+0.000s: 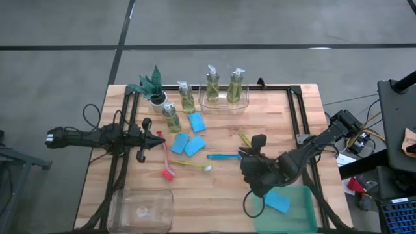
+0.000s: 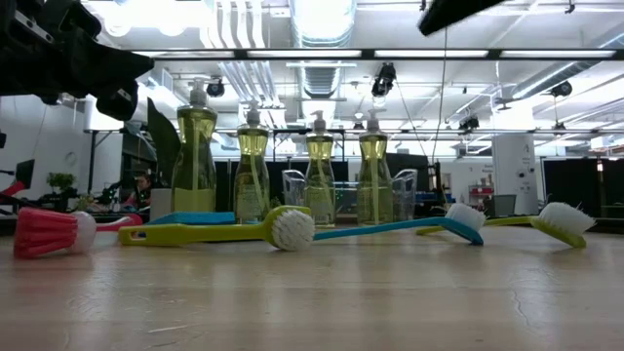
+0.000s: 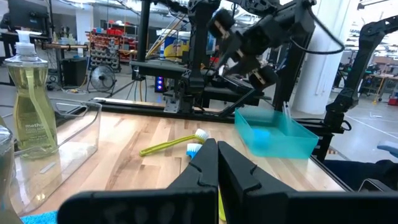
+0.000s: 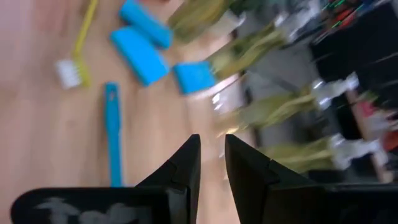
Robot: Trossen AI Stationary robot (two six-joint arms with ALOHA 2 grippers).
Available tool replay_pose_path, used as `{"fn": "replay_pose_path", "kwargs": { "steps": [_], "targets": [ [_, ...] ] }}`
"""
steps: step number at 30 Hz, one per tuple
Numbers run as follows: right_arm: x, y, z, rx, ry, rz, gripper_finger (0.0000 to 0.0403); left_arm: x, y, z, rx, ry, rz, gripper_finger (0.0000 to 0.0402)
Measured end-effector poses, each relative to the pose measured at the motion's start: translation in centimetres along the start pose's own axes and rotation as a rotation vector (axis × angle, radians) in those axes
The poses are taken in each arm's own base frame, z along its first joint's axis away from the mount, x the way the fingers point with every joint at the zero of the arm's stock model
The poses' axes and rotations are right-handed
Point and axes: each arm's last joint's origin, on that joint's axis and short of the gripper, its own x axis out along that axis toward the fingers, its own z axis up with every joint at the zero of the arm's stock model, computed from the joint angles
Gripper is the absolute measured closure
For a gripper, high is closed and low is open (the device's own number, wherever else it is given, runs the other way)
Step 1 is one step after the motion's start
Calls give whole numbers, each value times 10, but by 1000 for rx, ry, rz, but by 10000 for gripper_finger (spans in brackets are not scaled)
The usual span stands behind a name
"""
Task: Pick & Place Kitchen Sink Supplies
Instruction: Put the blue sponge into the green bin
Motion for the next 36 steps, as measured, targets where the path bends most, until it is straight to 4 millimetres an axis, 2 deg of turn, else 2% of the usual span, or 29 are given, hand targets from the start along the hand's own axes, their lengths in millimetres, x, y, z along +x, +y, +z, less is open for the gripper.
{"fn": "replay_pose_path", "kwargs": {
  "steps": [5,19,25,33,36],
  "targets": [
    [11,-5,17,-17,-81,-39,316,0,0,0,0,0,0,401],
    [62,-41,35,-109,-134,163,205,0,0,0,0,0,0,401],
    [89,-66,41,-76,-231,299,206,0,0,0,0,0,0,401],
    [125,-99,39,-43,-308,319,209,0,0,0,0,1,0,401],
    [146,-103,37,-31,-311,325,211,0,0,-1,0,5,0,401]
  ]
}}
